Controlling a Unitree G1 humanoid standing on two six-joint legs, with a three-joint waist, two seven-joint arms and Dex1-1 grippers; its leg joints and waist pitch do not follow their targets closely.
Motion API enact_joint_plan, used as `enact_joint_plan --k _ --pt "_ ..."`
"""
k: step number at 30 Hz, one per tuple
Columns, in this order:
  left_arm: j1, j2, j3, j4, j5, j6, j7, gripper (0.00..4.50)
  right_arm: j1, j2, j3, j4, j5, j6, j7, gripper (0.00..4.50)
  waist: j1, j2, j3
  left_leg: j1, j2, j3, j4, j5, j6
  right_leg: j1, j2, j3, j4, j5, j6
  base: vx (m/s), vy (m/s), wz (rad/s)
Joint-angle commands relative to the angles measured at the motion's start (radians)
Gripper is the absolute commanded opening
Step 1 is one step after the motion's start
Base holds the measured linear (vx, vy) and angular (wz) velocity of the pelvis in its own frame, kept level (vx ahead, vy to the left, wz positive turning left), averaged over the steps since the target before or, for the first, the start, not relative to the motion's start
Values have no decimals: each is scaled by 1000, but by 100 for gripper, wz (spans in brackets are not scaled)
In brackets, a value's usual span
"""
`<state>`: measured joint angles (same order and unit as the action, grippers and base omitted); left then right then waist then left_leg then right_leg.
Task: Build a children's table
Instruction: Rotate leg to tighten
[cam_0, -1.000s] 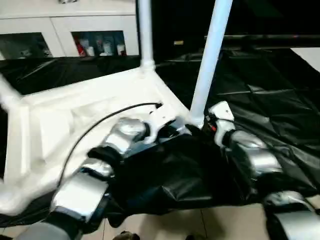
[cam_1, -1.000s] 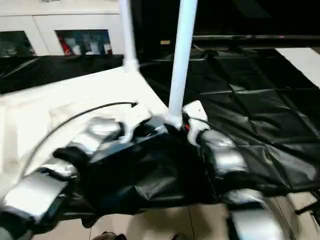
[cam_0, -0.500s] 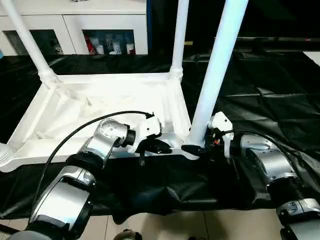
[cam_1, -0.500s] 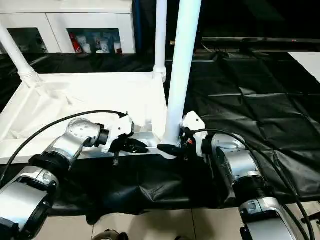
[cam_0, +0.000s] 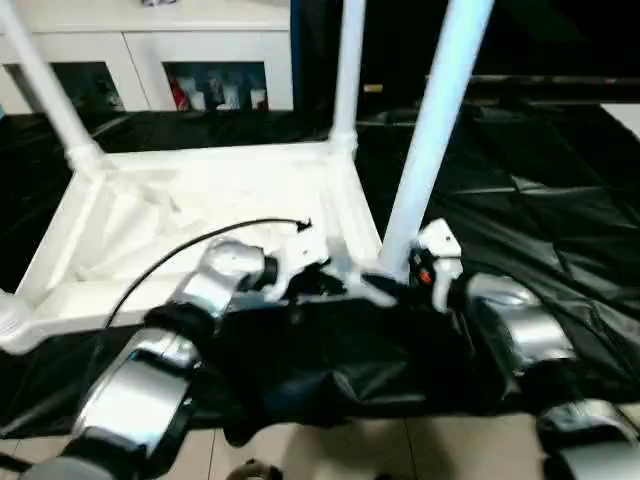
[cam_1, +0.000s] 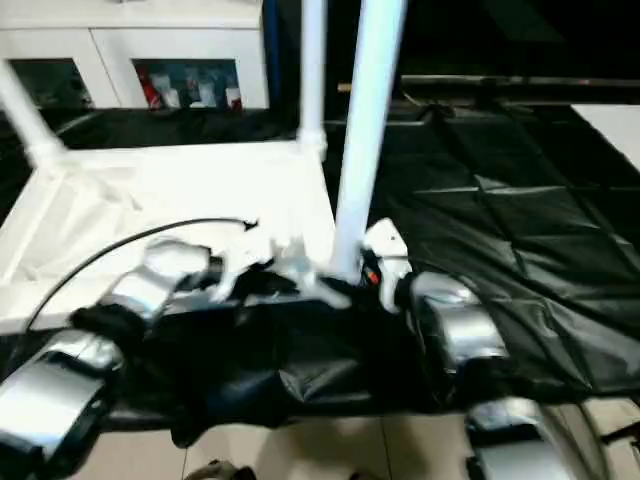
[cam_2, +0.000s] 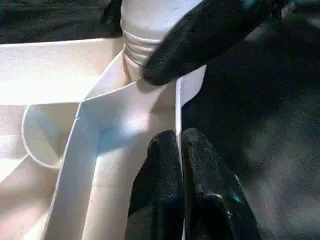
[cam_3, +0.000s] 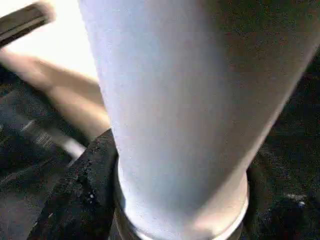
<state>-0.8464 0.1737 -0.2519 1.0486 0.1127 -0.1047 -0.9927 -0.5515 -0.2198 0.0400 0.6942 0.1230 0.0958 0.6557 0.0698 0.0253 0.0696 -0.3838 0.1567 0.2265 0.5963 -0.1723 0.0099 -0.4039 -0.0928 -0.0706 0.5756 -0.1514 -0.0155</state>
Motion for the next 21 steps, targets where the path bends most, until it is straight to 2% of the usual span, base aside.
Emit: enact_joint_plan --k 1,2,3,5,6,7,8,9,11,16,17,18,19,20,21 --pt "-36 -50 31 39 -7 63 130 0 -7 40 -49 95 -13 33 -199 274 -11 -6 -66 43 81 -64 -87 -449 -58 16 -84 43 -94 -531 -159 0 0 0" --pt "-62 -93 51 62 -16 101 227 0 -27 91 -76 136 -3 40 -317 274 -15 0 -65 45 80 -64 -87 -460 -65 12 -83 43 -93 -526 -161 0 0 0" --pt "-68 -102 55 68 -18 109 249 0 -32 103 -83 145 0 42 -343 274 -23 0 -67 52 80 -68 -87 -494 -80 6 -80 41 -92 -525 -165 0 0 0" --pt "-88 -142 69 88 -20 121 328 0 -65 156 -99 189 9 39 -419 274 -29 0 -66 50 75 -66 -87 -518 -72 8 -79 40 -98 -521 -158 0 0 0" --pt "-93 -156 65 95 -14 119 348 0 -84 176 -94 210 2 27 -431 274 -28 9 -69 51 74 -68 -87 -515 -70 11 -80 39 -99 -505 -158 0 0 0" --pt "-97 -166 64 101 -9 117 361 0 -99 191 -89 226 -4 15 -437 274 -32 4 -68 45 75 -67 -89 -509 -63 15 -79 39 -99 -479 -162 0 0 0" --pt "-99 -173 61 104 -4 116 368 0 -110 201 -85 237 -9 4 -438 274 -32 4 -70 47 75 -65 -89 -506 -60 14 -79 39 -99 -469 -163 0 0 0" --pt "-99 -174 60 104 -3 115 366 0 -114 204 -84 238 -8 0 -432 274 -33 3 -71 44 74 -64 -89 -495 -53 17 -81 41 -98 -450 -169 0 0 0" --pt "-98 -180 55 103 3 106 352 0 -134 215 -83 244 -6 -30 -401 329 -32 3 -70 41 74 -62 -89 -478 -39 19 -82 42 -97 -433 -175 0 0 0" --pt "-88 -166 51 97 3 78 315 0 -149 203 -79 247 -15 -65 -363 367 -37 2 -71 38 76 -62 -89 -470 -29 24 -82 42 -94 -430 -184 0 0 0" --pt "-80 -154 48 92 3 62 282 0 -143 187 -63 232 -16 -77 -297 367 -38 -7 -70 37 76 -61 -89 -466 -26 23 -81 42 -94 -430 -185 0 0 0" --pt "-79 -151 47 90 3 58 276 0 -141 183 -59 227 -16 -79 -283 367 -35 -4 -71 38 75 -61 -87 -461 -18 25 -84 42 -95 -437 -186 0 0 0" --pt "-67 -130 38 82 4 38 224 0 -125 152 -30 196 -20 -87 -178 367 -34 -5 -72 34 77 -60 -87 -440 -11 28 -85 44 -92 -421 -188 0 0 0" --pt "-65 -126 36 81 5 36 216 0 -121 146 -24 190 -21 -87 -160 367 -31 -5 -72 33 77 -60 -87 -432 -5 30 -84 43 -92 -413 -189 0 0 0" --pt "-56 -110 30 73 4 18 174 0 -106 117 5 164 -32 -87 -93 367 -31 -7 -71 28 78 -58 -88 -413 4 33 -84 44 -89 -392 -194 0 0 0"
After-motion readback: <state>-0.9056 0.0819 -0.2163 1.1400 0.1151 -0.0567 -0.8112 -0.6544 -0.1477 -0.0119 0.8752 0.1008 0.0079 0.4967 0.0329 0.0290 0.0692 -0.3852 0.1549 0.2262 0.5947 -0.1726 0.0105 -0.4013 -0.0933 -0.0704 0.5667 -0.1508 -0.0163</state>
